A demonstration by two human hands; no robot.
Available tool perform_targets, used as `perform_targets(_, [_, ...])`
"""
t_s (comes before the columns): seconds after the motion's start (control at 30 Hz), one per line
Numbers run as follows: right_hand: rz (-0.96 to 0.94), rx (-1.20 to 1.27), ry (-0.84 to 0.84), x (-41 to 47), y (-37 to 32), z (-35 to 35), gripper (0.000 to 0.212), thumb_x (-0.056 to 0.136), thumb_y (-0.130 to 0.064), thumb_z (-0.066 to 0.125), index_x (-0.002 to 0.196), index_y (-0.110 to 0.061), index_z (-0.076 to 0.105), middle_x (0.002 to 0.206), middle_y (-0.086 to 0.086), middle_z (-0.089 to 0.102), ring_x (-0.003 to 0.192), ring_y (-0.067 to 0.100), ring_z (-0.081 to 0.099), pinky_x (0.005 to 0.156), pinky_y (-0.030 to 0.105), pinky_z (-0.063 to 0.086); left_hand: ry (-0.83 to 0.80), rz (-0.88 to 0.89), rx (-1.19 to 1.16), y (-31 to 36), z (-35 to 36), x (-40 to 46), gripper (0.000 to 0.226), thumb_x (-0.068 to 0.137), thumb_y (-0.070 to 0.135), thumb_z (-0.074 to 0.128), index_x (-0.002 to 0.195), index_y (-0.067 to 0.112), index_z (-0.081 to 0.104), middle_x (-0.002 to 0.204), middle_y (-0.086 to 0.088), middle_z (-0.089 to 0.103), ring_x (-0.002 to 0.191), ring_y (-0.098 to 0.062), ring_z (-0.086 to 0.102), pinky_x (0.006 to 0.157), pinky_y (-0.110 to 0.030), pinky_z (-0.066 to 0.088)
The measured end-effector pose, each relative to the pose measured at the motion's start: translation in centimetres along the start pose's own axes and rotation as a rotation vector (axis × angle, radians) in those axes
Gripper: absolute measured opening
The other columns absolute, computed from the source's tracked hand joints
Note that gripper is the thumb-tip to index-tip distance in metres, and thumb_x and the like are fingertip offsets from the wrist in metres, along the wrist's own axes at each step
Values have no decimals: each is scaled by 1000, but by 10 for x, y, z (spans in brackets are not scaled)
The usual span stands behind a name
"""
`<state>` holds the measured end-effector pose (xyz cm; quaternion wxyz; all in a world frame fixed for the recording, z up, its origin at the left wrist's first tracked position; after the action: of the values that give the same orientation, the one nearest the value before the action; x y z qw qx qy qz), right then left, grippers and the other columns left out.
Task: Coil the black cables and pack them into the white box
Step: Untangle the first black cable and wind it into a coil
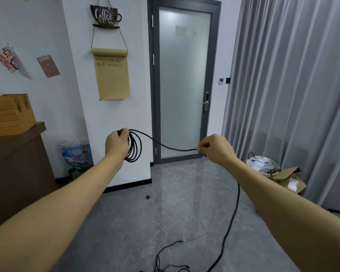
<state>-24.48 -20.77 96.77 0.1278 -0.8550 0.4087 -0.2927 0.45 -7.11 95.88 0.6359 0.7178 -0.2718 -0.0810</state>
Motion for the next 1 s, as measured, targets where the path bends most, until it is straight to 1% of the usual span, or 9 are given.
perform_targets(0.13, [-212,-200,-168,-1,-43,7,16,83,-12,57,80,-15,73,84,-2,72,80,20,65,71,34,56,-19,191,247,12,13,-11,41,100,39,37,97,0,51,86,-9,51,79,-25,47,69,-32,34])
perform_targets(0.3, [-363,-10,-251,-5,-79,13,12,84,-14,63,86,-11,75,91,-1,72,75,10,59,73,26,52,-143,222,290,17,33,-19,38,99,40,38,92,5,49,82,-7,52,76,-26,48,69,-33,36])
perform_targets(0.4, [-361,156,-266,-6,-88,9,12,86,-13,65,89,-6,74,89,1,69,61,0,51,58,4,38,-259,183,171,17,43,-28,33,99,39,39,83,12,46,72,-2,50,67,-22,46,66,-31,38])
perform_targets(0.5, [-321,277,-236,-5,-88,6,12,86,-15,67,89,-6,73,84,1,65,59,3,48,54,5,38,-392,144,63,23,50,-43,32,101,34,37,83,11,47,66,-2,53,54,-15,49,50,-20,40])
perform_targets(0.6, [-274,374,-183,-3,-84,3,12,86,-16,67,89,-7,73,82,0,64,71,10,55,65,11,42,-522,70,-72,27,59,-57,32,102,34,35,86,10,48,64,-2,53,49,-12,54,46,-20,40])
perform_targets(0.77, [-195,474,-104,-3,-72,-4,12,84,-20,69,82,-8,70,81,5,67,76,12,57,77,28,51,-642,-72,-271,32,67,-70,38,103,35,34,70,17,40,51,7,32,44,-9,29,49,-21,31])
perform_targets(0.87, [-175,486,-61,-4,-63,-4,18,78,-24,75,85,-11,64,75,-6,60,70,9,53,72,28,48,-709,-154,-368,31,67,-72,39,102,37,34,69,16,39,44,11,28,36,-5,23,43,-18,27])
perform_targets(0.93, [-138,412,-154,-5,-51,0,34,75,-30,77,97,-15,56,85,-7,57,72,5,52,71,22,45,-754,-208,-466,30,65,-73,40,102,36,33,69,16,40,42,11,27,33,-3,21,38,-16,25])
perform_targets(1.0, [-91,428,-312,-9,-40,7,46,73,-31,79,108,-19,52,99,-2,59,84,7,57,77,23,49,-817,-259,-569,30,63,-73,40,102,35,32,69,15,40,42,12,25,32,-2,20,35,-16,24])
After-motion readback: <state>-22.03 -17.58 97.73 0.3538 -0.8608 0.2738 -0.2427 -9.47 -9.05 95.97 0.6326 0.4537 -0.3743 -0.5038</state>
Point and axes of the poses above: each hand's wrist, its own x-axis towards the middle knuckle, its own z-axis out of the palm, y = z × x, the point moved 3 cm from there along x, towards the middle knuckle
